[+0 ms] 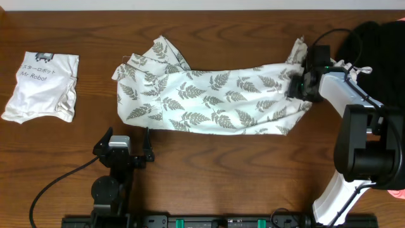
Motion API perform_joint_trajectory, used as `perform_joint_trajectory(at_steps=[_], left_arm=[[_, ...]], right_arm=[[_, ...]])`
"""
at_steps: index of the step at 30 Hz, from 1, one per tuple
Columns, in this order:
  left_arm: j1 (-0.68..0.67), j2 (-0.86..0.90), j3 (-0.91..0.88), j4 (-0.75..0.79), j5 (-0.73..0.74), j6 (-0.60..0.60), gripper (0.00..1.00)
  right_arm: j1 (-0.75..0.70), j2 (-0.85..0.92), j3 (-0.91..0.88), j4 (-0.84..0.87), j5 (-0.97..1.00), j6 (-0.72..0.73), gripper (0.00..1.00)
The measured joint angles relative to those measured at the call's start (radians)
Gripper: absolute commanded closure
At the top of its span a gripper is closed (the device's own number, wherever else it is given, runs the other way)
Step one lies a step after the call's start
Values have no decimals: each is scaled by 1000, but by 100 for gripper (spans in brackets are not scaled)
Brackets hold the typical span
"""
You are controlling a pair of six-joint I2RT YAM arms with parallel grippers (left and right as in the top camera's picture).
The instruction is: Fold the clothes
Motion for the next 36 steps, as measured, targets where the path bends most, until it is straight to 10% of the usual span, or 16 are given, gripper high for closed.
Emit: perform_joint_trajectory(at_steps=[9,27,36], left_arm=[[0,0,0,0,0,0,2],[0,0,0,0,0,0,2],[0,0,0,0,0,0,2]], right_arm=[[32,35,-3,218,8,-22,42],[34,-243,11,83,63,-107,20],[34,-318,30,151,-30,-229,38]])
